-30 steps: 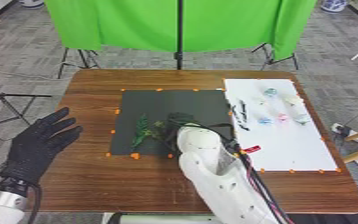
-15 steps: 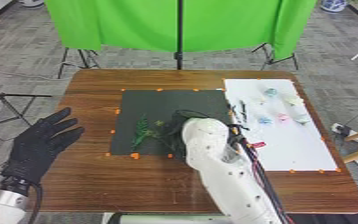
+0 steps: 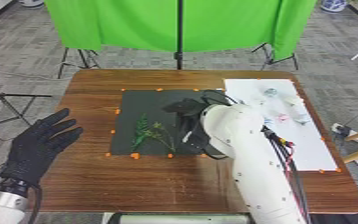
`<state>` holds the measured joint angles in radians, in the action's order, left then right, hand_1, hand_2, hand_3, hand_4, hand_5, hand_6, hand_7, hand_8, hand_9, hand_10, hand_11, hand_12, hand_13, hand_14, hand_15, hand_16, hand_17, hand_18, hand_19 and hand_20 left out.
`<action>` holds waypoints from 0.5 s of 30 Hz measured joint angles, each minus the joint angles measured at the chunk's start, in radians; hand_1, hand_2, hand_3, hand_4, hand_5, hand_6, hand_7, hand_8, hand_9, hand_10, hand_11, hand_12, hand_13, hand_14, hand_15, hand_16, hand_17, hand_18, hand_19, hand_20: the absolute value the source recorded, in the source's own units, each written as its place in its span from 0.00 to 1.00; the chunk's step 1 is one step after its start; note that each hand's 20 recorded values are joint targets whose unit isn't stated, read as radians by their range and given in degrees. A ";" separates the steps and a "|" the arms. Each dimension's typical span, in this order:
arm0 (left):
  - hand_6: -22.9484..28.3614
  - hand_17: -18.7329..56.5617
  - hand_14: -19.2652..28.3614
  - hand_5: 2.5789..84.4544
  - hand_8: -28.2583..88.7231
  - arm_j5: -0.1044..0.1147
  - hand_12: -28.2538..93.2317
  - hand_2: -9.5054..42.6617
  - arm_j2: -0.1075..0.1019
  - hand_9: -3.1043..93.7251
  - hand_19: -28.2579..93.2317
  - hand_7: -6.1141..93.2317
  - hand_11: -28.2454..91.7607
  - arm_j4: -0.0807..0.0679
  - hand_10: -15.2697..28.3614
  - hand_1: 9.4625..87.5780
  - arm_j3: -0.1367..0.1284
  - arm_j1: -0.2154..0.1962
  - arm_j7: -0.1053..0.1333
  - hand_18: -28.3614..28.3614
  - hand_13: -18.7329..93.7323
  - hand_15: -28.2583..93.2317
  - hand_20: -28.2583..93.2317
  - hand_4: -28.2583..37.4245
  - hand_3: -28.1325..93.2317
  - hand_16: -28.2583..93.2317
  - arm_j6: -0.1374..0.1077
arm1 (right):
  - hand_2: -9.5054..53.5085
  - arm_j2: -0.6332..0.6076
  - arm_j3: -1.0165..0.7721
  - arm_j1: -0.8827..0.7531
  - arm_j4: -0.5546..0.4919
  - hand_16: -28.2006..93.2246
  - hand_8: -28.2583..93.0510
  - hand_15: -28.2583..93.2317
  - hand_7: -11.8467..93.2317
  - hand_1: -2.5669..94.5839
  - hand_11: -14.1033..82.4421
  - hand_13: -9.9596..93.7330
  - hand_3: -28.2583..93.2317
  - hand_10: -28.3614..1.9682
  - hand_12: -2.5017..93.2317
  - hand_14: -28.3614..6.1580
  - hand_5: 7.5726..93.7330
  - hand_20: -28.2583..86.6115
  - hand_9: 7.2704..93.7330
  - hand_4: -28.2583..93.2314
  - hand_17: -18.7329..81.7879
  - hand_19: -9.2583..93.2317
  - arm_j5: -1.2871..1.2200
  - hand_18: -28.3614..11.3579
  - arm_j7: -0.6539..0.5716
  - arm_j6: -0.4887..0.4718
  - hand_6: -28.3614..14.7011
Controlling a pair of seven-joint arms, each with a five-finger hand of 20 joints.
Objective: Arrange flowers
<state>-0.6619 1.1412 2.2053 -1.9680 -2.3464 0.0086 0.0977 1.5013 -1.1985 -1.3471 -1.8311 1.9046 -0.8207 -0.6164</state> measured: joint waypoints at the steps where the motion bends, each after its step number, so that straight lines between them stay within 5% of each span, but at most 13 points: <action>1: 0.51 0.15 0.76 0.44 0.16 0.000 0.34 0.12 0.001 0.38 0.64 0.27 0.46 0.001 0.66 0.21 -0.002 -0.003 0.002 0.91 0.42 0.54 0.26 0.04 0.81 0.22 0.000 | 0.41 -0.014 -0.010 0.000 -0.010 0.46 0.13 0.82 0.50 0.19 0.60 0.89 0.86 0.59 0.33 0.57 0.85 0.50 0.96 0.05 0.55 0.99 -0.012 0.14 0.006 0.009 0.61; 5: 0.51 0.15 0.76 0.44 0.16 0.000 0.34 0.12 0.004 0.38 0.64 0.27 0.46 0.002 0.66 0.21 -0.007 -0.014 0.008 0.91 0.42 0.54 0.26 0.04 0.81 0.22 -0.001 | 0.29 -0.086 -0.044 0.000 -0.026 0.43 0.09 0.84 0.50 0.25 0.63 0.75 0.89 0.51 0.32 0.52 0.68 0.46 0.76 0.06 0.48 0.94 -0.010 0.18 0.080 -0.007 0.59; 10: 0.51 0.15 0.76 0.44 0.16 0.001 0.34 0.12 0.005 0.38 0.64 0.27 0.46 0.002 0.66 0.21 -0.007 -0.016 0.013 0.90 0.42 0.54 0.26 0.04 0.81 0.22 -0.001 | 0.14 -0.199 -0.016 -0.013 -0.034 0.42 0.09 0.84 0.54 0.22 0.66 0.75 0.84 0.53 0.32 0.55 0.66 0.48 0.74 0.02 0.49 0.94 0.124 0.20 0.284 -0.043 0.59; 15: 0.51 0.15 0.76 0.44 0.16 0.001 0.34 0.13 0.002 0.38 0.64 0.27 0.46 0.001 0.66 0.21 -0.007 -0.016 0.016 0.90 0.42 0.54 0.26 0.04 0.81 0.22 -0.001 | 0.07 -0.288 0.073 -0.016 -0.006 0.43 0.08 0.84 0.56 0.20 0.66 0.79 0.81 0.57 0.32 0.56 0.71 0.49 0.79 0.00 0.52 0.96 0.433 0.19 0.317 0.153 0.62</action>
<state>-0.6611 1.1429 2.2065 -1.9753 -2.3621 0.0243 0.0968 1.2130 -1.1251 -1.3626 -1.8374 2.3376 -0.5040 -0.4635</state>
